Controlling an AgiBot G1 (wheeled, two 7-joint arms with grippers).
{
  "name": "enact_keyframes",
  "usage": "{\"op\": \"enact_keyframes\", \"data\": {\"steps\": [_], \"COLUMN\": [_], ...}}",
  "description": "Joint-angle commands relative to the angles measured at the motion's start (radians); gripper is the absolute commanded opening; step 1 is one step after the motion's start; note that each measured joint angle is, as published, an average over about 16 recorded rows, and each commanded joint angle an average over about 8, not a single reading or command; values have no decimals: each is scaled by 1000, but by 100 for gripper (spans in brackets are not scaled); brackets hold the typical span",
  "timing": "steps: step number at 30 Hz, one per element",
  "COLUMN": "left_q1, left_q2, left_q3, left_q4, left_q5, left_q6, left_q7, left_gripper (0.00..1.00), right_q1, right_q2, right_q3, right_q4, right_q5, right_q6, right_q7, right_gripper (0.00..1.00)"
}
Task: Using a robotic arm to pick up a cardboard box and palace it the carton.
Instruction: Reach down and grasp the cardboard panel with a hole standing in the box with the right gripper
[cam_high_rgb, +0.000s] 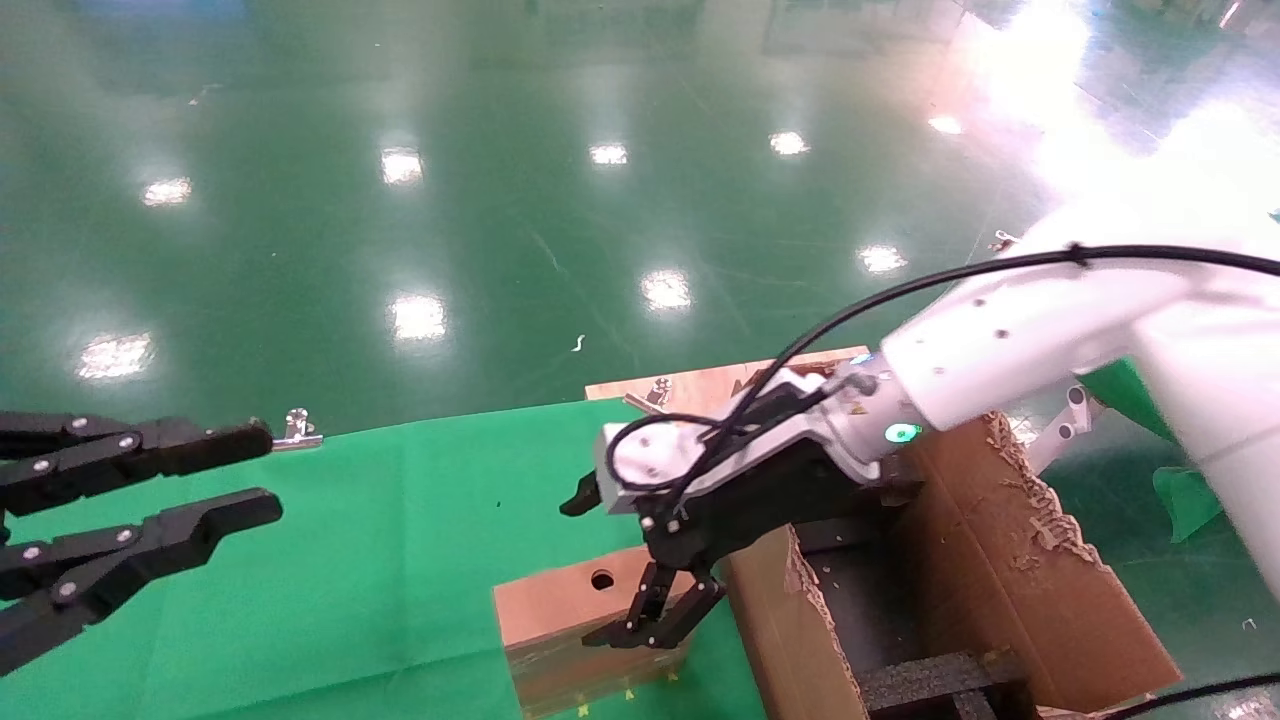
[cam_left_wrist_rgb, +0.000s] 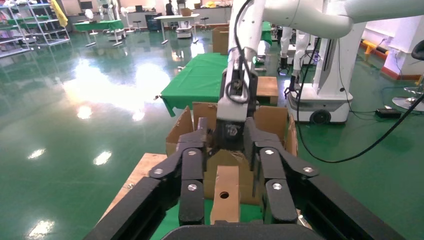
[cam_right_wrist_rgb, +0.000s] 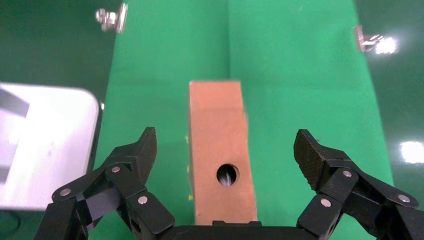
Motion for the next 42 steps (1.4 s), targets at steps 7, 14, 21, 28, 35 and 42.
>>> {"op": "enact_keyframes", "data": {"steps": [7,14,21,28,35,42], "left_q1": [0,0,0,0,0,0], "left_q2": [0,0,0,0,0,0], "left_q3": [0,0,0,0,0,0], "left_q4": [0,0,0,0,0,0], "left_q5": [0,0,0,0,0,0], "left_q6": [0,0,0,0,0,0], "left_q7": [0,0,0,0,0,0], "left_gripper": [0,0,58,100,100,100], "right_q1": [61,101,120,127,125,123], "right_q2": [-81,-124,-144,-155,-152,-150], "right_q3": [-112,-180,-223,-244,-239,-235], "right_q4": [-63,-93,-108,-118,-114,-111], "right_q5": [-91,-148,-167,-174,-173,-172], "right_q6": [4,7,9,8,8,9], "right_q7": [-55,-107,-134,-138,-138,-138], "right_gripper": [100,100,84,3,0,0]}}
